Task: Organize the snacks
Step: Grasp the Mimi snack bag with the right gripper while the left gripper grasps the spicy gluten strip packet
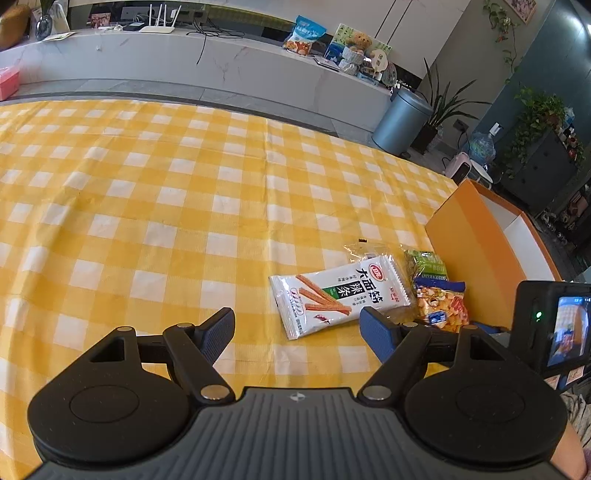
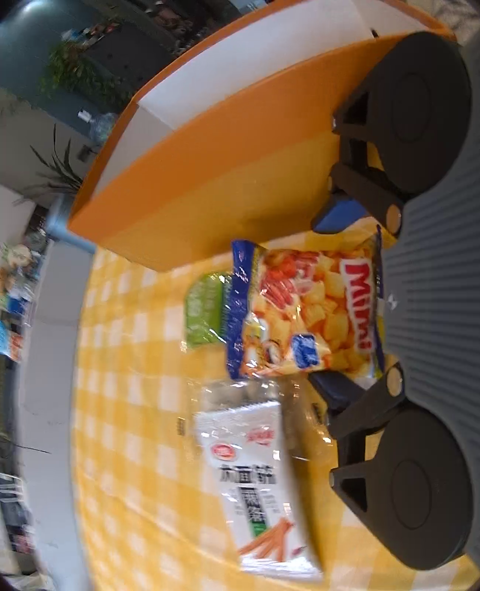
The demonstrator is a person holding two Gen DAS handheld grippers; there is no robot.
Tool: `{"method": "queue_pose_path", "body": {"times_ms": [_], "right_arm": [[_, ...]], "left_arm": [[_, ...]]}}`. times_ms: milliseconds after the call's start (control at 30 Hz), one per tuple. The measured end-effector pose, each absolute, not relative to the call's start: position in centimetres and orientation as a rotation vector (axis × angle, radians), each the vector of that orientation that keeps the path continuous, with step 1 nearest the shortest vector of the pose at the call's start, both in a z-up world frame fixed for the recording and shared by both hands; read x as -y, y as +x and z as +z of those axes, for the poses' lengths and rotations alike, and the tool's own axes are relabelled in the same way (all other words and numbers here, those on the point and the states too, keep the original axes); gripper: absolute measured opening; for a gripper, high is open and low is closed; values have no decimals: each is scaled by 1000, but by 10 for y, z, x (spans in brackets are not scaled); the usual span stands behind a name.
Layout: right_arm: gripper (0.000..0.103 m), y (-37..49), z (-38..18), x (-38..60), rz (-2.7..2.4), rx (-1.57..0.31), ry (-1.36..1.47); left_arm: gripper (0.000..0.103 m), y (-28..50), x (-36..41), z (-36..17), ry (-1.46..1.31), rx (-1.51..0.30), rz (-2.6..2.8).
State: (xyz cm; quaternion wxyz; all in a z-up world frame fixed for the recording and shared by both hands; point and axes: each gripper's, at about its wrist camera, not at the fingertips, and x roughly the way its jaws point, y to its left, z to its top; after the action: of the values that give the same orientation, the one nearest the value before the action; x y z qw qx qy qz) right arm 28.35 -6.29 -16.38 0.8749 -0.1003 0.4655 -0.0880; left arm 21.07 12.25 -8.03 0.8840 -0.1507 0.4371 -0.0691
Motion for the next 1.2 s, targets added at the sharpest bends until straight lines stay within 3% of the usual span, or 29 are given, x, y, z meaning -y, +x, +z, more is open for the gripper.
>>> {"method": "queue_pose_path", "body": {"times_ms": [33, 200, 533, 1200], "right_arm": [[62, 283, -163, 67, -173, -976, -185], [60, 271, -155, 75, -116, -1007, -118], [60, 237, -143, 55, 53, -1054, -86], [59, 244, -148, 102, 134, -977, 105]], "left_arm": [[90, 211, -122, -80, -310, -909, -144], [90, 208, -119, -77, -292, -903, -145], [90, 204, -110, -75, -224, -903, -136], [90, 216, -47, -70, 239, -873, -269]]}}
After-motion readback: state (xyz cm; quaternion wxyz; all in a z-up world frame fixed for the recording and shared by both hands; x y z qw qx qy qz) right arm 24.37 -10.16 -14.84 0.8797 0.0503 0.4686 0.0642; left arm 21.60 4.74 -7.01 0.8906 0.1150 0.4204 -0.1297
